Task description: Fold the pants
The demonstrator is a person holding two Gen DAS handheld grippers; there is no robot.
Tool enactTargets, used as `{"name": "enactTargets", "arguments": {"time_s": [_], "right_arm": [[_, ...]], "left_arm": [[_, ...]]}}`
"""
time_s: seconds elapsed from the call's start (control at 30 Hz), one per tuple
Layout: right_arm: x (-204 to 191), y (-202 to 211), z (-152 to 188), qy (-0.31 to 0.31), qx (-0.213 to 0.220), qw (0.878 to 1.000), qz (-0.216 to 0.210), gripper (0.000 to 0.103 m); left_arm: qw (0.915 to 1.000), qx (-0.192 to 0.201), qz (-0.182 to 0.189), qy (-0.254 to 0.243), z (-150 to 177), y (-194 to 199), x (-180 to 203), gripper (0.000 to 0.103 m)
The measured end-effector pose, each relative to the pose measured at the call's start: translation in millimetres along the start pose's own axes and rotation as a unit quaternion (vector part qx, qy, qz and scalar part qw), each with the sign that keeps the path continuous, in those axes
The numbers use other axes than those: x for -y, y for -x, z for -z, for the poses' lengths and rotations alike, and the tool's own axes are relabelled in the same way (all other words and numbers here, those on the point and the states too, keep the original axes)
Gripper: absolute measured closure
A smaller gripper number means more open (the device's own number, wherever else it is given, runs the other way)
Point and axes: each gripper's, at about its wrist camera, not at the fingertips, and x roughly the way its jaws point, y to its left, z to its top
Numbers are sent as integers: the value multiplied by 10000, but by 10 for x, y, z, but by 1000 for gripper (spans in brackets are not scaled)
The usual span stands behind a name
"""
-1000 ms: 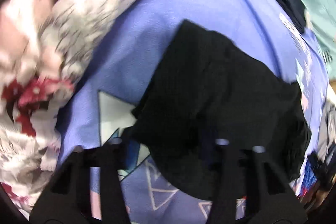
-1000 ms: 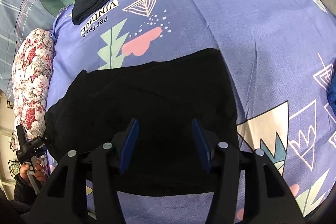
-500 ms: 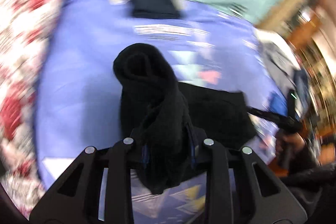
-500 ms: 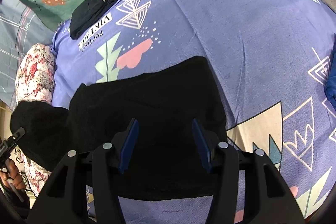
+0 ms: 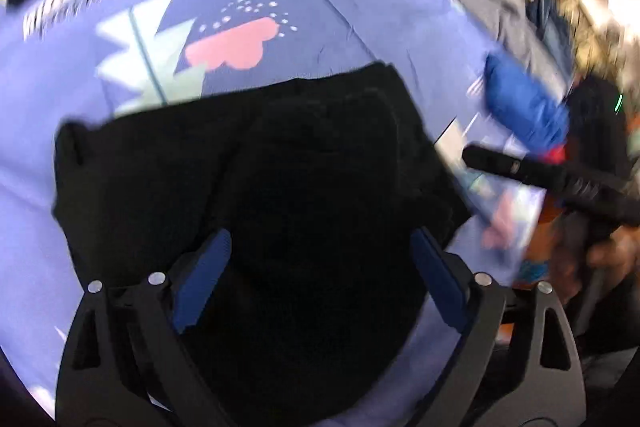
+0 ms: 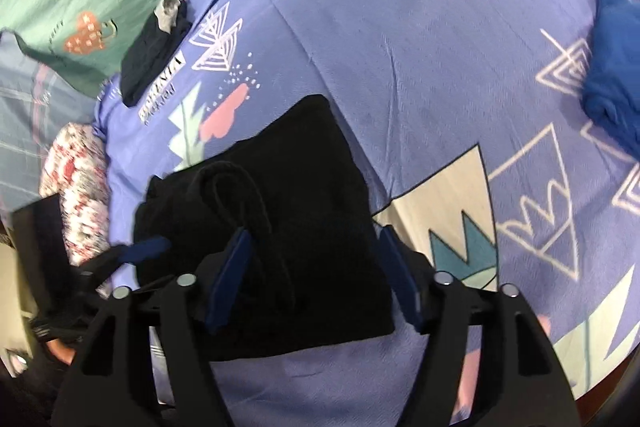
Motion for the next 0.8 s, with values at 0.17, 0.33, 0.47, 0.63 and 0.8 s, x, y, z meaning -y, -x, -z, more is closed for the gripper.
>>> {"name": "enactTargets", "arguments": {"time_s": [0.17,0.33,0.47,0.63,0.8], "right_arm": [[-103,-24,0,2,-140,9988,-467,33],[-390,-254,37,431,-512,9954,-678,32],[-532,-546,89,661,-821,9937,-393,31],[-738,-660,194,1392,-849,9864,182,54],[-907,-387,128,1527,-591,9864,-126,86]], "left_arm": [[9968,490,286,558,37,427,-249,9],[9907,717,-208,1142,249,573,-589,8],[9847,553,-622,1531,443,476,-850,8],[9789,346,-711,1884,674,420,-1146,8],[9782,326,-701,1925,693,448,-1196,8]]}}
